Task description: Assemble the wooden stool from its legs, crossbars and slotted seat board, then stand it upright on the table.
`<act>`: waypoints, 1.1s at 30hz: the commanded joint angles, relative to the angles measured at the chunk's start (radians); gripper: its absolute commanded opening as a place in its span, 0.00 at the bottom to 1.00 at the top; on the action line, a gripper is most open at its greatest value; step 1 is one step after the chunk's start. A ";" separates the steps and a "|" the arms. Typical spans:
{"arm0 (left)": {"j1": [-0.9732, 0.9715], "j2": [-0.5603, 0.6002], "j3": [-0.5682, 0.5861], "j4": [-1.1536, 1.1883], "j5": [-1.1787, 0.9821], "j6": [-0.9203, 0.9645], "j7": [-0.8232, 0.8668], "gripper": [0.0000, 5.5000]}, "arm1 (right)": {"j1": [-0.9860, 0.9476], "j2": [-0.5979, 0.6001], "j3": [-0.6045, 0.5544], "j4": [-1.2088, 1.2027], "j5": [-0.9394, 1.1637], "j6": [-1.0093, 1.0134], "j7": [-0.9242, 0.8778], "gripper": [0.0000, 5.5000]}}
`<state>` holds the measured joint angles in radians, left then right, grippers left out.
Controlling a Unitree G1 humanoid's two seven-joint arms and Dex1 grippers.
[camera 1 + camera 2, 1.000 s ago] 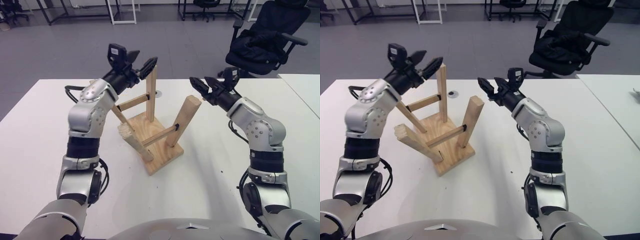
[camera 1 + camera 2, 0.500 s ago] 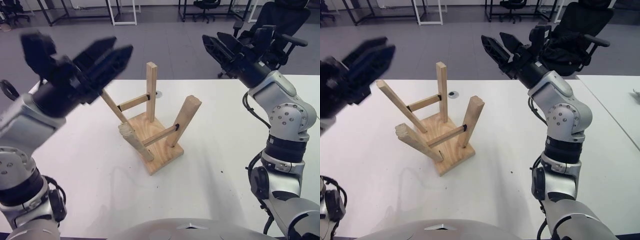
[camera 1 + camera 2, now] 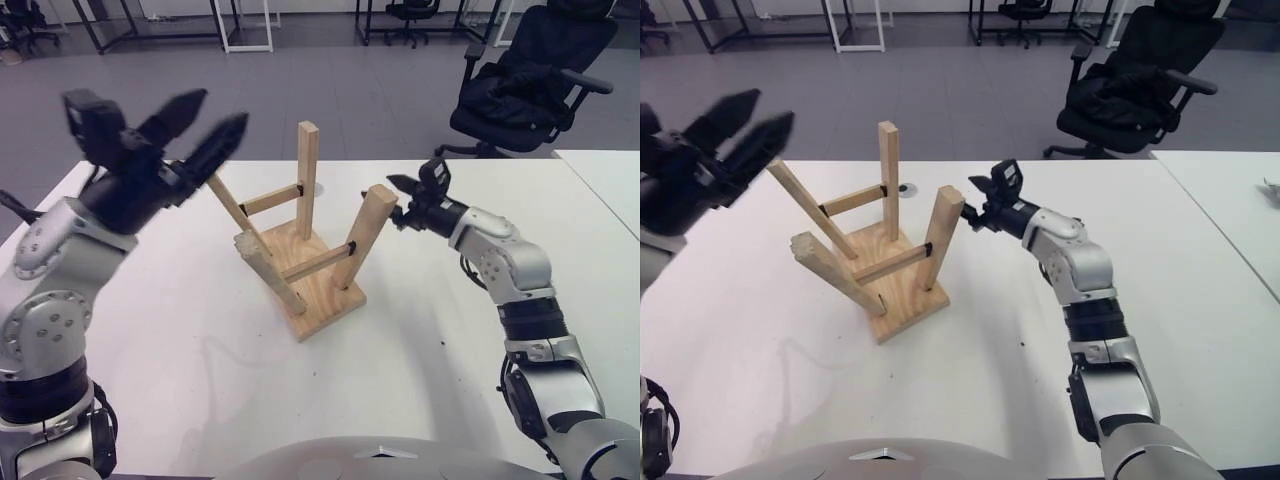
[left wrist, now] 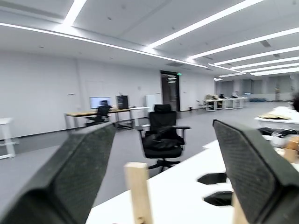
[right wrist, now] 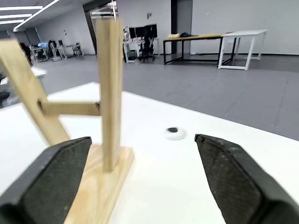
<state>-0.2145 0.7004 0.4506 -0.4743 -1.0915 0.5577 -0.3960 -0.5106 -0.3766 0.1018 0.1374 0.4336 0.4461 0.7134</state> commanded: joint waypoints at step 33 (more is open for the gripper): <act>0.131 0.119 -0.369 0.811 0.726 -0.510 -0.772 0.69 | 0.199 -0.229 -0.081 0.182 -0.286 -0.159 0.009 0.75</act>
<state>-0.2250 0.7270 0.0715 0.5601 -0.3137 -0.0576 -1.0833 -0.1768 -0.7168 0.0562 0.0669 0.1846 0.3831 0.8736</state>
